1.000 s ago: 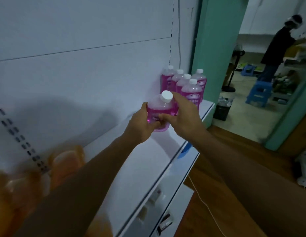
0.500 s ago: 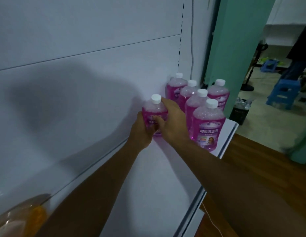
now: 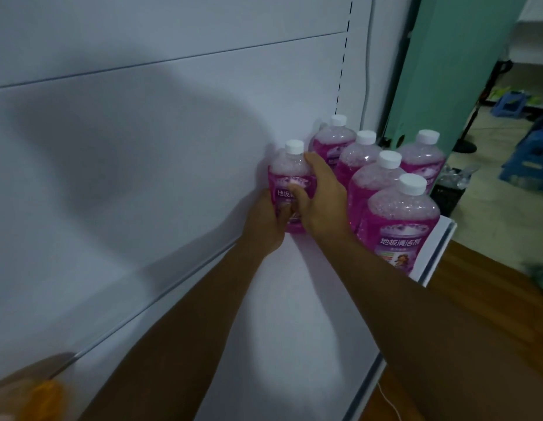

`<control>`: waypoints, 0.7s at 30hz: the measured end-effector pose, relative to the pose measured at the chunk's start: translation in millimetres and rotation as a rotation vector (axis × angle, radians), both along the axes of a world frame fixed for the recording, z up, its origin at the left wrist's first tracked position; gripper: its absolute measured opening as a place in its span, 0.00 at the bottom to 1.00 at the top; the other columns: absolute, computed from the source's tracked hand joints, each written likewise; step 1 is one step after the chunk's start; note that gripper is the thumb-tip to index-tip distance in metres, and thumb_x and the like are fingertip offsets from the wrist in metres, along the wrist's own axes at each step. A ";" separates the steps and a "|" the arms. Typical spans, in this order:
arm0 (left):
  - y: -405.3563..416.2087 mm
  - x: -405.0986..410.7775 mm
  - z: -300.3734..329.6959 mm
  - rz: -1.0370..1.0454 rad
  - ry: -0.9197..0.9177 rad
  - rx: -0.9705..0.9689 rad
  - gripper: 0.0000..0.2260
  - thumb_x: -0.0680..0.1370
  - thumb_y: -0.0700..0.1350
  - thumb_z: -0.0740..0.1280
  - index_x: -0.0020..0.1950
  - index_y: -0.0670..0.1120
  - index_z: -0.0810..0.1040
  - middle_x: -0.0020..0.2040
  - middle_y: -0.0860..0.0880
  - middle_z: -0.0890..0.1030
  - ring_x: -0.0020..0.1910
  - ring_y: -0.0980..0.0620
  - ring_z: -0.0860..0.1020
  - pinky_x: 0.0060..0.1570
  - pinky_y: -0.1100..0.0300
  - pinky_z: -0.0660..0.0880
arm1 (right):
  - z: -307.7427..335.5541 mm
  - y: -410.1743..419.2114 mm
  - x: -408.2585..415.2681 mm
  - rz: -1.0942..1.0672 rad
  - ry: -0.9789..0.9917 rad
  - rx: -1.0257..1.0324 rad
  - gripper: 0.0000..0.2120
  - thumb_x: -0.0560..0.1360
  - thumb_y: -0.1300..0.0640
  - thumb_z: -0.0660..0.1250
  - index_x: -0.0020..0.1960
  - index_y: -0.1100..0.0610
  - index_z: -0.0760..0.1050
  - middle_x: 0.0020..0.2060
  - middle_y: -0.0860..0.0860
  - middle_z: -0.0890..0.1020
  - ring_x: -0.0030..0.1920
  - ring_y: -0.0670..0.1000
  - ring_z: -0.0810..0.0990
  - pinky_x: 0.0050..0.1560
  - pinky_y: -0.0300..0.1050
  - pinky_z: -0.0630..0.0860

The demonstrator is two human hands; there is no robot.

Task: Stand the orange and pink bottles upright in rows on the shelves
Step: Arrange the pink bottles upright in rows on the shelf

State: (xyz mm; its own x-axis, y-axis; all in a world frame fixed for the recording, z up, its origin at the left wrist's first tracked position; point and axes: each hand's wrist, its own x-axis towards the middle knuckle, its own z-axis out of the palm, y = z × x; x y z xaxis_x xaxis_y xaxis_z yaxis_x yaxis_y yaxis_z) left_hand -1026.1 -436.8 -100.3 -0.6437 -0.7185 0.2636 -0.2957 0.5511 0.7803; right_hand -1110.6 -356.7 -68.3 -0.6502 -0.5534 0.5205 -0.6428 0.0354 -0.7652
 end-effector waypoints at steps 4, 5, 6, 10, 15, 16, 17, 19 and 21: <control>2.2 0.1 1.1 -0.016 -0.003 -0.007 0.16 0.78 0.46 0.63 0.63 0.41 0.74 0.54 0.41 0.81 0.50 0.44 0.80 0.45 0.62 0.71 | -4.1 -1.5 0.0 0.001 -0.022 0.037 0.25 0.77 0.61 0.65 0.73 0.54 0.66 0.70 0.54 0.72 0.69 0.55 0.71 0.71 0.54 0.66; 3.6 2.0 1.4 -0.041 -0.008 0.030 0.16 0.77 0.46 0.63 0.63 0.43 0.75 0.54 0.42 0.82 0.50 0.44 0.80 0.46 0.61 0.73 | -2.3 -1.7 0.0 0.002 -0.028 0.047 0.25 0.78 0.59 0.64 0.74 0.53 0.65 0.70 0.54 0.71 0.70 0.55 0.70 0.72 0.55 0.65; 5.0 5.9 2.5 -0.067 -0.031 0.067 0.16 0.76 0.46 0.63 0.62 0.44 0.76 0.54 0.42 0.82 0.51 0.42 0.81 0.49 0.57 0.76 | -0.5 -2.1 -0.1 0.011 -0.037 0.058 0.25 0.79 0.58 0.63 0.75 0.53 0.63 0.72 0.54 0.69 0.71 0.55 0.68 0.73 0.55 0.63; 12.8 38.8 6.9 -0.032 -0.251 0.076 0.28 0.78 0.50 0.66 0.73 0.39 0.63 0.69 0.41 0.73 0.67 0.42 0.72 0.62 0.57 0.68 | 4.2 6.9 4.0 -0.049 0.221 0.258 0.39 0.76 0.58 0.66 0.79 0.59 0.46 0.78 0.57 0.52 0.78 0.57 0.49 0.77 0.51 0.45; 30.1 115.8 20.4 0.112 -0.480 -0.151 0.30 0.79 0.58 0.62 0.77 0.47 0.60 0.76 0.47 0.64 0.74 0.48 0.63 0.72 0.56 0.59 | 18.8 36.5 52.0 0.101 0.318 0.251 0.41 0.76 0.54 0.68 0.79 0.56 0.46 0.79 0.54 0.48 0.78 0.58 0.45 0.75 0.49 0.44; 39.5 134.8 25.9 0.151 -0.514 -0.206 0.29 0.79 0.59 0.62 0.76 0.48 0.61 0.76 0.49 0.65 0.74 0.48 0.63 0.72 0.55 0.59 | 21.0 42.5 66.8 0.154 0.335 0.245 0.39 0.77 0.53 0.67 0.79 0.55 0.47 0.79 0.54 0.49 0.78 0.57 0.46 0.75 0.51 0.47; 49.2 154.3 31.2 0.193 -0.543 -0.258 0.28 0.79 0.60 0.61 0.76 0.49 0.62 0.75 0.49 0.66 0.74 0.49 0.63 0.73 0.54 0.59 | 23.2 49.0 82.6 0.213 0.346 0.248 0.38 0.78 0.52 0.66 0.79 0.54 0.48 0.79 0.53 0.49 0.78 0.56 0.47 0.76 0.53 0.49; 73.5 195.1 43.7 0.267 -0.621 -0.386 0.28 0.79 0.62 0.59 0.76 0.50 0.63 0.75 0.50 0.66 0.75 0.49 0.62 0.74 0.51 0.57 | 25.7 61.8 115.8 0.350 0.352 0.292 0.34 0.80 0.49 0.62 0.79 0.51 0.48 0.79 0.51 0.49 0.78 0.54 0.47 0.76 0.56 0.52; 96.5 237.0 53.8 0.323 -0.720 -0.446 0.29 0.79 0.64 0.56 0.76 0.51 0.61 0.76 0.51 0.63 0.77 0.49 0.58 0.75 0.47 0.53 | 28.1 73.4 148.1 0.464 0.368 0.336 0.32 0.80 0.45 0.59 0.79 0.50 0.49 0.79 0.49 0.49 0.78 0.53 0.48 0.75 0.55 0.53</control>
